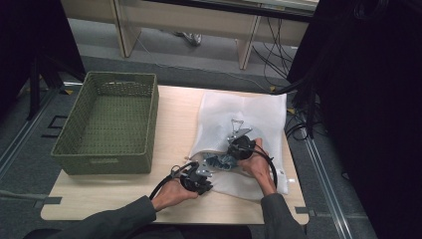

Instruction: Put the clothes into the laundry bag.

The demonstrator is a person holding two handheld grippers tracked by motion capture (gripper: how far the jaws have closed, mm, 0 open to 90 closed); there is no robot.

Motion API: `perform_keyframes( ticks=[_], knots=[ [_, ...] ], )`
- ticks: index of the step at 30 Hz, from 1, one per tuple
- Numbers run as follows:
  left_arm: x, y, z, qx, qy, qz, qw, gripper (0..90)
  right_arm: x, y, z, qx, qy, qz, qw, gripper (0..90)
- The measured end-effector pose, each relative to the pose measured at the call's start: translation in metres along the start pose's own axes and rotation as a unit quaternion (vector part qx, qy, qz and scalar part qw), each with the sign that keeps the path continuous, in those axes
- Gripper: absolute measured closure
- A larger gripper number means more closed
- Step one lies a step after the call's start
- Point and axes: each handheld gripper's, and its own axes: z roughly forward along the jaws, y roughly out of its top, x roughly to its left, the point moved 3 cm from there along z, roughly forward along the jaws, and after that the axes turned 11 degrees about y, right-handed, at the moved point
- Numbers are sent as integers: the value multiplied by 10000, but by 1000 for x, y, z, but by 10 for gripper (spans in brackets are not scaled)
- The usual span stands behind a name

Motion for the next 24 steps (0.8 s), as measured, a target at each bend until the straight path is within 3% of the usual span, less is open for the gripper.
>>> perform_keyframes(
  ticks=[1,2,3,4,6,7,9,11,12,13,15,17,18,19,20,21,24],
  knots=[
    [1,0,-1,9,-14,-9,10000,811,0,0,-2,-41,3,7,10000,883],
    [0,2,-1,-113,24,-250,9996,798,-1,0,-4,-27,28,-87,10000,883],
    [1,4,-4,-184,36,-209,9996,790,0,-1,-5,-90,43,29,9999,882],
    [1,4,-4,-184,36,-209,9996,777,0,-1,-5,-90,43,29,9999,882],
    [5,16,-12,-430,87,-290,9986,752,2,-1,-12,-171,74,-7,9998,878],
    [5,21,-13,-507,90,-428,9978,748,7,-3,-15,-165,73,354,9992,877],
    [10,27,-14,-592,199,-367,9974,736,3,-3,-16,-320,62,82,9994,875],
    [15,31,-12,-590,225,-381,9973,727,6,-4,-20,-348,88,271,9990,873],
    [18,32,-10,-593,363,-441,9966,737,7,-5,-23,-331,90,185,9992,872],
    [21,33,-7,-594,375,-368,9969,743,7,-5,-24,-381,83,178,9991,872],
    [20,34,-1,-604,213,-596,9962,769,9,-4,-29,-415,109,132,9990,873],
    [22,35,2,-547,242,-559,9966,798,12,-3,-35,-416,149,146,9989,874],
    [24,37,7,-538,319,-428,9971,815,13,-3,-36,-471,148,121,9987,875],
    [24,37,11,-507,335,-578,9965,830,14,-3,-38,-470,189,106,9987,875],
    [24,37,11,-507,335,-578,9965,849,16,-2,-40,-475,193,101,9986,875],
    [24,39,18,-517,264,-781,9953,864,17,-1,-43,-473,235,143,9985,876],
    [24,40,28,-419,280,-699,9963,878,19,1,-47,-548,181,80,9983,877]
  ],
)
